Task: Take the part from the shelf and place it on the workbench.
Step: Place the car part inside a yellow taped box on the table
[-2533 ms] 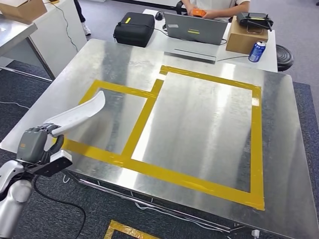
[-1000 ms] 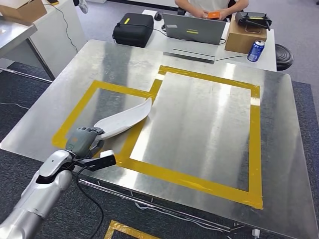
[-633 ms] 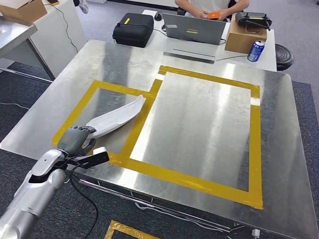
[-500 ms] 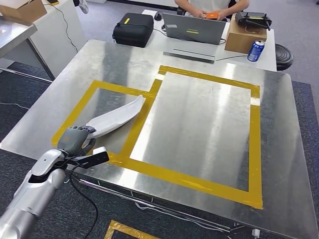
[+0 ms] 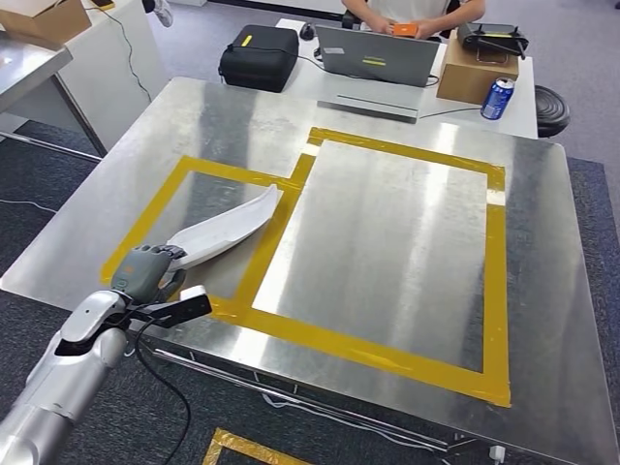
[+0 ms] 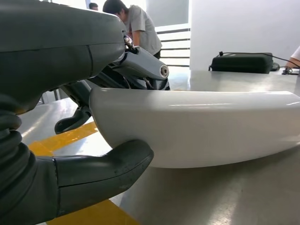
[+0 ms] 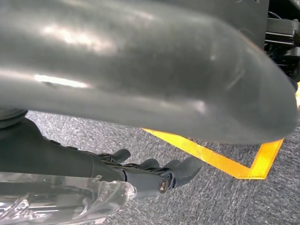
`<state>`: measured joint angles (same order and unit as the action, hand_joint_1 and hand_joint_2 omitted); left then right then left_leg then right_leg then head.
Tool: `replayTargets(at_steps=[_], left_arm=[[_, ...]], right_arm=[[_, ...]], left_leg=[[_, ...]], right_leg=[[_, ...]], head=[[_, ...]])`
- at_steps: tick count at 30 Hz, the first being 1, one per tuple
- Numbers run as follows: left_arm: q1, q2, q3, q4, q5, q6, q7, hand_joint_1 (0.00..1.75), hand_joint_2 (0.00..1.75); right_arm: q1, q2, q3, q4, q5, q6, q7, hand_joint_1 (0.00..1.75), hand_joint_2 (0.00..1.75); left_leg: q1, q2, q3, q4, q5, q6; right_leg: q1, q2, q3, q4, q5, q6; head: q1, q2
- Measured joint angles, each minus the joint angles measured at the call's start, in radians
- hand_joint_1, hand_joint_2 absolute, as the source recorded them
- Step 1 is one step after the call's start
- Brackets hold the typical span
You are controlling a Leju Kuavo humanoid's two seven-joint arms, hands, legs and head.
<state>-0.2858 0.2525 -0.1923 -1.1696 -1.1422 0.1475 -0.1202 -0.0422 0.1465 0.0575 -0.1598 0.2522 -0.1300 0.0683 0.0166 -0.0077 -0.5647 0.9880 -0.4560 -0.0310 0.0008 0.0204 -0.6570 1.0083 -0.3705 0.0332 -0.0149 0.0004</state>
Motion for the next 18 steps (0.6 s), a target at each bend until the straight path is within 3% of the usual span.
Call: replayTargets(at_steps=[3, 18], left_arm=[[0.000, 0.000, 0.000, 0.000, -0.001, -0.004, -0.001, 0.00, 1.75], [0.008, -0.015, 0.004, -0.015, 0.084, 0.010, -0.063, 0.00, 1.75]], right_arm=[[0.000, 0.000, 0.000, 0.000, 0.000, -0.001, 0.000, 0.00, 0.00], [0.000, 0.000, -0.001, 0.000, 0.000, -0.001, 0.000, 0.00, 0.00]], left_leg=[[0.000, 0.000, 0.000, 0.000, 0.000, 0.000], [0.000, 0.000, 0.000, 0.000, 0.000, 0.000]], right_leg=[[0.000, 0.000, 0.000, 0.000, 0.000, 0.000], [0.000, 0.000, 0.000, 0.000, 0.000, 0.000]], head=[[0.000, 0.000], [0.000, 0.000]])
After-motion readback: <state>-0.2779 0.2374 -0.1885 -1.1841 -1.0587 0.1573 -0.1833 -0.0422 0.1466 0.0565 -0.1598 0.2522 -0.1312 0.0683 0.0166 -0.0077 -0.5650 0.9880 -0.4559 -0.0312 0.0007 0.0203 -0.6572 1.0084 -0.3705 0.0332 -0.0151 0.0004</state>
